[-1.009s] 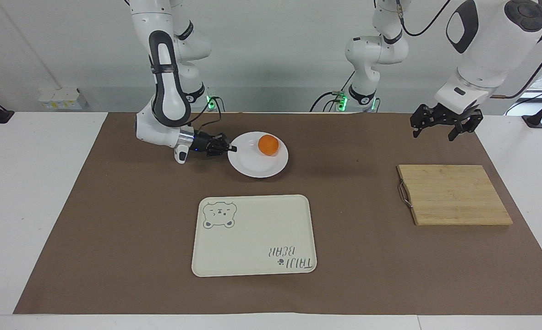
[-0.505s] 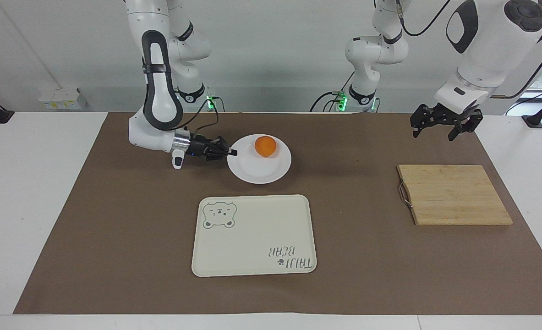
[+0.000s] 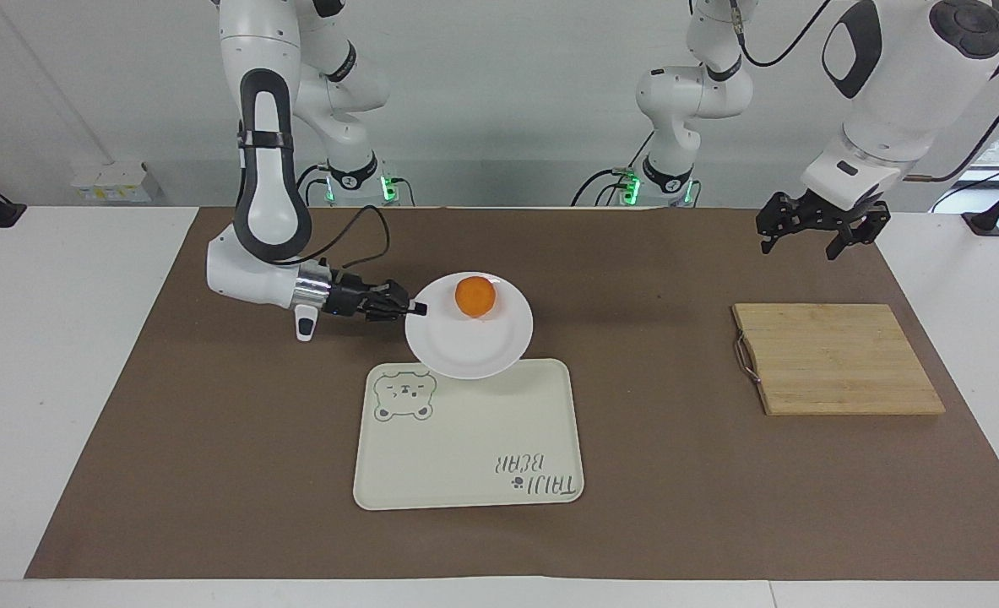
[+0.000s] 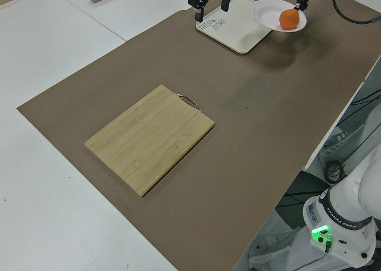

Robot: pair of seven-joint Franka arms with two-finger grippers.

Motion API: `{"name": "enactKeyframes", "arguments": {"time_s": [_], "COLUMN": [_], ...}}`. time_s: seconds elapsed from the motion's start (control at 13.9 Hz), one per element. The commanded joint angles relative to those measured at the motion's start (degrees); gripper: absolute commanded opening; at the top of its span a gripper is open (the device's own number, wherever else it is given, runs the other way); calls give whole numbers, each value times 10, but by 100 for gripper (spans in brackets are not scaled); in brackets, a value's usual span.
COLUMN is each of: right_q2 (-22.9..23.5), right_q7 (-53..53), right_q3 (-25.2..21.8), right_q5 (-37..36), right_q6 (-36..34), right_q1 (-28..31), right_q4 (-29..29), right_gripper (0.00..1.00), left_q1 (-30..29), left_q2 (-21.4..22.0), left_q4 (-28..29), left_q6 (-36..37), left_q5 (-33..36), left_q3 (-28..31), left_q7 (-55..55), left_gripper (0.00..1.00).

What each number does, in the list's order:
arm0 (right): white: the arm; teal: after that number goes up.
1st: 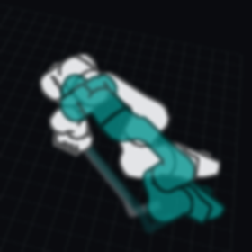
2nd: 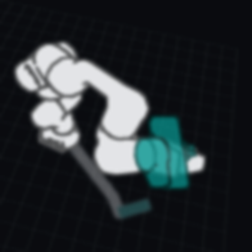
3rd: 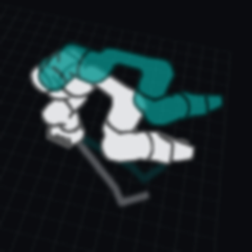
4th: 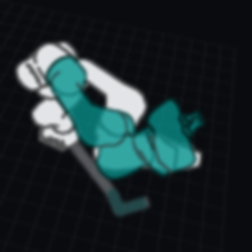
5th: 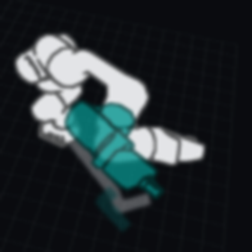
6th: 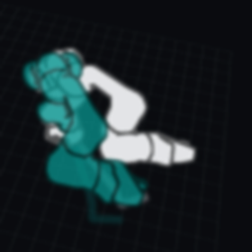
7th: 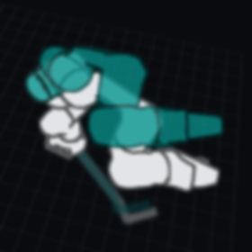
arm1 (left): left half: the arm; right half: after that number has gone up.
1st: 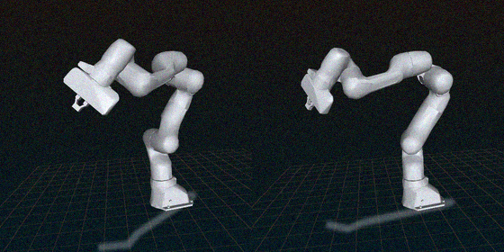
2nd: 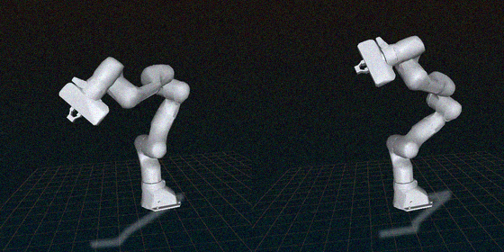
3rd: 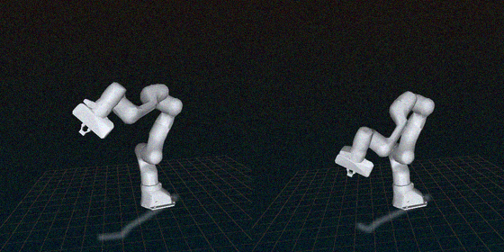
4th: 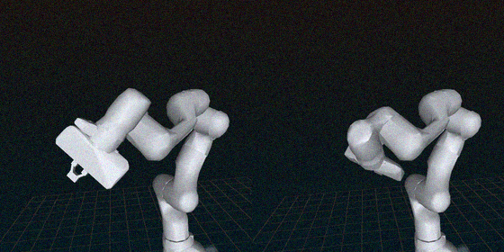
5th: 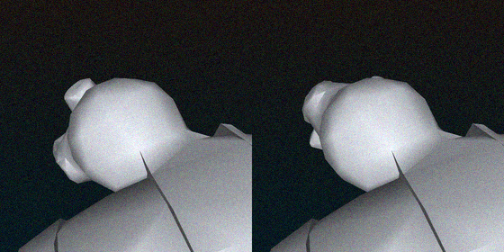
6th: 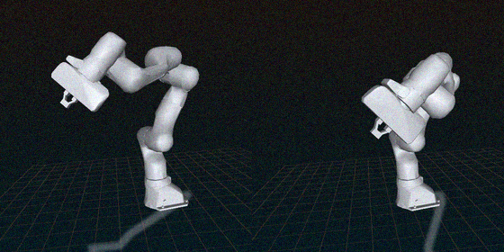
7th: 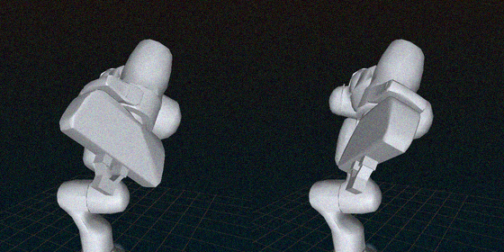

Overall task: Place orange and plate with both arms
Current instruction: 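Grip the plate rim with the right gripper and slide it onto the tray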

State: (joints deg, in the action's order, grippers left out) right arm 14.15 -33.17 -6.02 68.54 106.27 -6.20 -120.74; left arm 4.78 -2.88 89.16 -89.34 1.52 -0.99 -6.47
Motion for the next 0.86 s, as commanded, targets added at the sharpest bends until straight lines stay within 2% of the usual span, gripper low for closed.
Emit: {"name": "enactKeyframes", "arguments": {"time_s": [0.0, 0.22, 0.29, 0.65, 0.79], "right_q2": [39, 92, 104, 177, 185], "right_q7": [53, 140, 158, 173, 167], "right_q3": [1, 2, 2, 5, 6], "right_q5": [-3, -17, -19, -14, -17], "right_q6": [-14, 28, 38, 49, 50], "right_q1": [5, -15, -22, -15, -16], "right_q4": [81, 185, 203, 277, 277], "right_gripper": [0, 0, 0, 0, 0], "left_q1": [-5, -5, -5, -5, -5], "left_q2": [-1, -1, -1, -1, -1], "left_q4": [-6, -6, -6, -6, -6], "left_q6": [7, 7, 7, 7, 7], "left_q5": [7, 7, 7, 7, 7], "left_q3": [-3, -3, -3, -3, -3], "left_q7": [-3, -3, -3, -3, -3], "left_gripper": [100, 100, 100, 100, 100]}}
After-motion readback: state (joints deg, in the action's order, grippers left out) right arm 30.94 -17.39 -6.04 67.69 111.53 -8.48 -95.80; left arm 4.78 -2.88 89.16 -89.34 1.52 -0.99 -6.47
